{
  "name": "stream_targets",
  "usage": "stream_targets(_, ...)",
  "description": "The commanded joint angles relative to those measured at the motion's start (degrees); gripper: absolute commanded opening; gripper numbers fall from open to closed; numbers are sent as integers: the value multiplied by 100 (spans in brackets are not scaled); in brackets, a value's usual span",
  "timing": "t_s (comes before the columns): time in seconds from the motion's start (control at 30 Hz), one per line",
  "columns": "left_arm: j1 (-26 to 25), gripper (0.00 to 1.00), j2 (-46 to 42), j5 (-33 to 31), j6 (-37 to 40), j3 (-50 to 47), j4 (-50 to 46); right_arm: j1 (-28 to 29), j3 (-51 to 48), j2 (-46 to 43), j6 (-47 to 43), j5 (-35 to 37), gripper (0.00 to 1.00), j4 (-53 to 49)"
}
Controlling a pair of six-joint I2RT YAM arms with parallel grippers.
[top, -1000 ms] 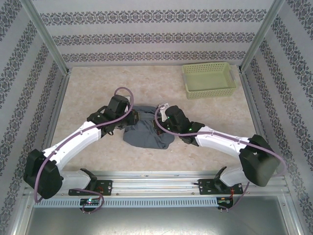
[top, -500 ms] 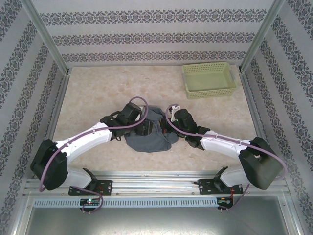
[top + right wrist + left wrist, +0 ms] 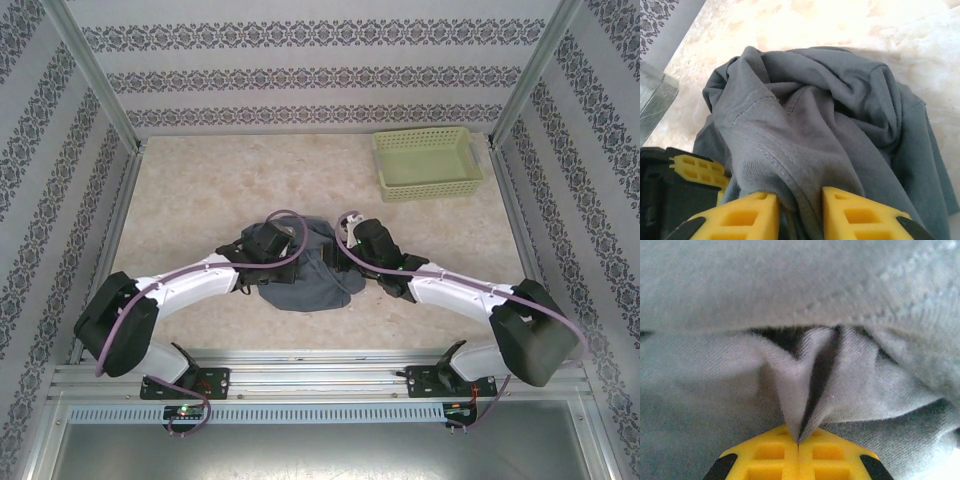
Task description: Fold the inside-out t-shirt
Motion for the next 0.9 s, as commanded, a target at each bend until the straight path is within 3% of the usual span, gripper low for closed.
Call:
stream_targets(0.0,31,0,-371,5,24,-108,318,-18,371,250,-354,92,31,-398)
stream_targets(0.3,31,0,-710,-273,153,-280,15,-32,906,418,-700,623,29,-877)
stream_targets(0.37,46,0,-795,-377,180,-318,-15,-43,994,359,-728,773,24,-1001)
stream_targets(0.5,234,0,-996,-604,260,-299,-175,-134,1079,134,-629,1042,3,-1088)
stream_targets(0.77,1636,0,-1741,-448,87,-250,-357,-530,895,-654,-378,1132,0,-1167)
stream_targets(0.87,1943,0,-1948,-426,126,-67,-346,-688,704,-944,-239,937,0,-1123)
